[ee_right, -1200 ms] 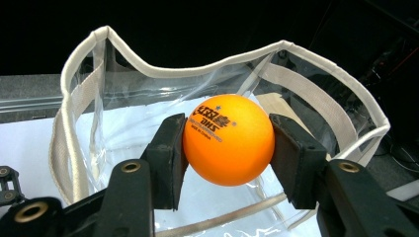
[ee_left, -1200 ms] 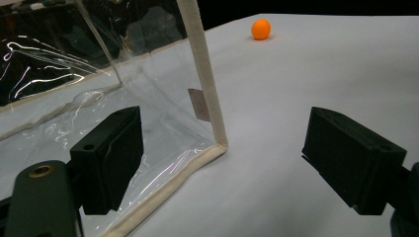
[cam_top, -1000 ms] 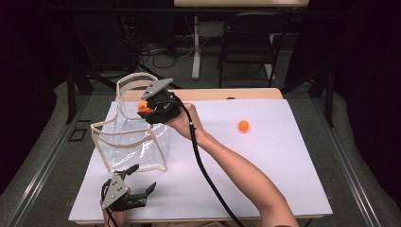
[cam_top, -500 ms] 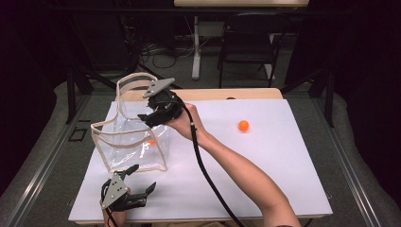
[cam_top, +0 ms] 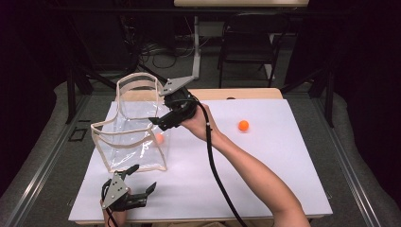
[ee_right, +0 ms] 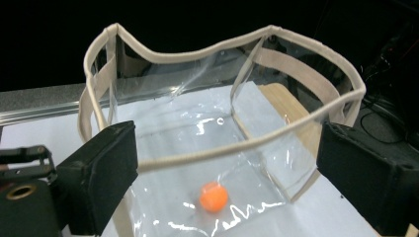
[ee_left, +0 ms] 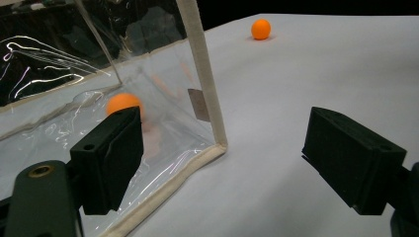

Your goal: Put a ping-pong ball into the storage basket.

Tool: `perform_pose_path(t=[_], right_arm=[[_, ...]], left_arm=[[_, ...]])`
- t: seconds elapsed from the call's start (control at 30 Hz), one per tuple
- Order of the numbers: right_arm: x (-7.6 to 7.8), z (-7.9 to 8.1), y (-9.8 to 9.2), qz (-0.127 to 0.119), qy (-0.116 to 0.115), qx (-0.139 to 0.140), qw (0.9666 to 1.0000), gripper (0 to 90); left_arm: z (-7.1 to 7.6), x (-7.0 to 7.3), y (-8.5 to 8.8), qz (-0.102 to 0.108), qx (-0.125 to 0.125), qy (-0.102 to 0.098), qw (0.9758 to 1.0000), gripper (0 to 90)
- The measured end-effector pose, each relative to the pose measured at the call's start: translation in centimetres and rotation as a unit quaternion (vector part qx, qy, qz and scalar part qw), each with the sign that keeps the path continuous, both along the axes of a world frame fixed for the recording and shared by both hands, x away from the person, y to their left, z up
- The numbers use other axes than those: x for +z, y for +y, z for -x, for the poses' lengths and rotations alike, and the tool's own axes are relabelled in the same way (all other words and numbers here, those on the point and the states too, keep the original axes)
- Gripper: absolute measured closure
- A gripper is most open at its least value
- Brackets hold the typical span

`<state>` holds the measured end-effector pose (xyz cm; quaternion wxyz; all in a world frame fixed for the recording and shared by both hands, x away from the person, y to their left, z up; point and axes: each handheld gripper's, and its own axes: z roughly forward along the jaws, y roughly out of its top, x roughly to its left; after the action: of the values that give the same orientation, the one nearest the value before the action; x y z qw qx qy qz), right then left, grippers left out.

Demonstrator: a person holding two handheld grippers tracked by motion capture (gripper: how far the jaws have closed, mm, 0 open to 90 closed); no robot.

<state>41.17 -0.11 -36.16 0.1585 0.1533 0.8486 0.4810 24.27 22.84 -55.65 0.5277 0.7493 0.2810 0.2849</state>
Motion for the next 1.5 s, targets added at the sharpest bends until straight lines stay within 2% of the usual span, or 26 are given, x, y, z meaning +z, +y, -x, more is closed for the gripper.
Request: perform_pose_path(t=[0.3, 0.7, 1.17, 1.37, 1.5], right_arm=[[-0.6, 0.4, -2.6, -0.003, 0.01, -0.013, 0.9999, 5.6], [-2.1, 1.4, -5.0, 0.004, 0.015, -0.023, 0.9996, 4.3], [-5.2, 2.0, -7.6, 0.016, 0.035, -0.041, 0.9984, 2.4], [-6.6, 2.2, -8.6, 0.01, 0.045, -0.042, 0.998, 2.4], [-7.6, 2.6, -8.9, 0.018, 0.047, -0.046, 0.9976, 2.2]], left_arm=[[0.0, 0.0, -0.1, 0.002, -0.001, 0.0, 1.0, 15.7], [0.0, 0.0, -0.1, 0.0, -0.002, 0.0, 1.0, 15.7], [0.0, 0.0, 0.0, -0.001, -0.001, 0.0, 1.0, 15.7], [0.0, 0.0, 0.1, -0.001, 0.002, 0.0, 1.0, 15.7], [0.0, 0.0, 0.1, -0.002, 0.001, 0.001, 1.0, 15.7]])
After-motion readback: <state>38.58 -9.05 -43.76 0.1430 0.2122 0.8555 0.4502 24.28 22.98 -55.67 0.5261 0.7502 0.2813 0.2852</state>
